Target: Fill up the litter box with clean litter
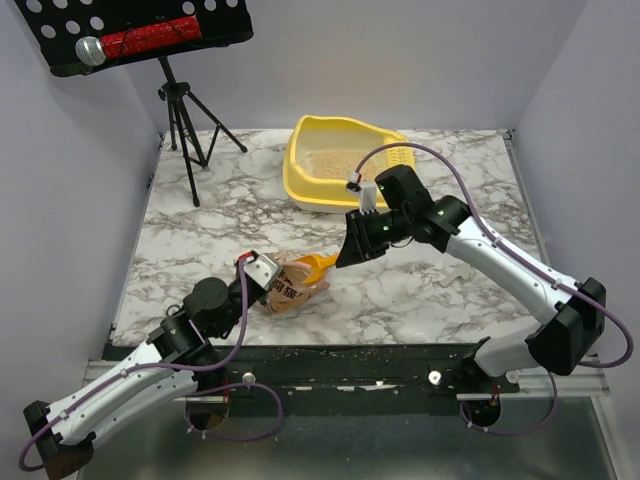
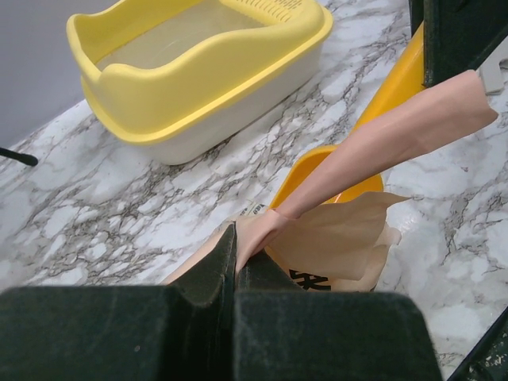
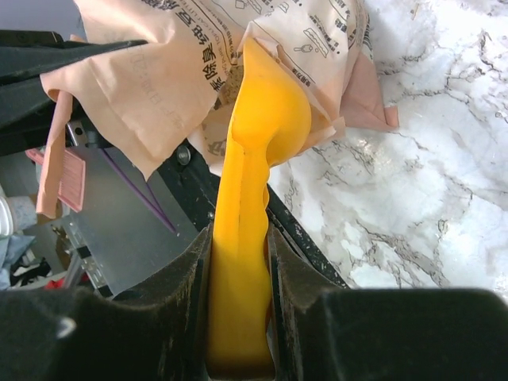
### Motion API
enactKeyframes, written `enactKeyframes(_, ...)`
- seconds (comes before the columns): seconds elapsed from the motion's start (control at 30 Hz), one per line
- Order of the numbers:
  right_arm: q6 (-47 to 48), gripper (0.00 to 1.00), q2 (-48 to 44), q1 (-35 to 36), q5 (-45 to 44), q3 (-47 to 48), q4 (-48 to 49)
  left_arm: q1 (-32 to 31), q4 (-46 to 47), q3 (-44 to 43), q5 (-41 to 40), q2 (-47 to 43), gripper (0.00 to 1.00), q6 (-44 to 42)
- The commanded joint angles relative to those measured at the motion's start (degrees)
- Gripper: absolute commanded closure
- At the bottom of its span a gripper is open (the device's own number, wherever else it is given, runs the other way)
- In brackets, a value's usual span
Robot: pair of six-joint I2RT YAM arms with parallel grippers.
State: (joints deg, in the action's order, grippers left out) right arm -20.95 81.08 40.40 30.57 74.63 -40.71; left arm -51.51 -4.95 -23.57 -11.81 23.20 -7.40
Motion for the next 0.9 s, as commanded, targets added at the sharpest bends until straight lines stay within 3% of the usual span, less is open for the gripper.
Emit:
enactKeyframes(0.0, 2.49, 0.99, 1.28, 1.43, -7.28, 0.43, -8.6, -0.35, 5.92, -3.67, -3.13, -2.1, 1.0, 0.89)
enactKeyframes(0.5, 5.57, 0.99, -4.53, 1.52, -3.58, -0.54, -12.02, -0.26, 5.83, -3.5, -2.51, -3.95, 1.0, 0.98)
enactKeyframes(0.67, 3.73, 0.99, -0.41, 1.78, -4.02, 2.09, -10.97, -0.26, 6.36, -3.41, -1.28, -3.87, 1.0, 1.16)
enactKeyframes(0.87, 2.23, 0.99, 8.03, 3.63, -8.94, 11.66, -15.53, -0.26, 6.36, -3.85, -1.37, -3.87, 1.0, 1.6)
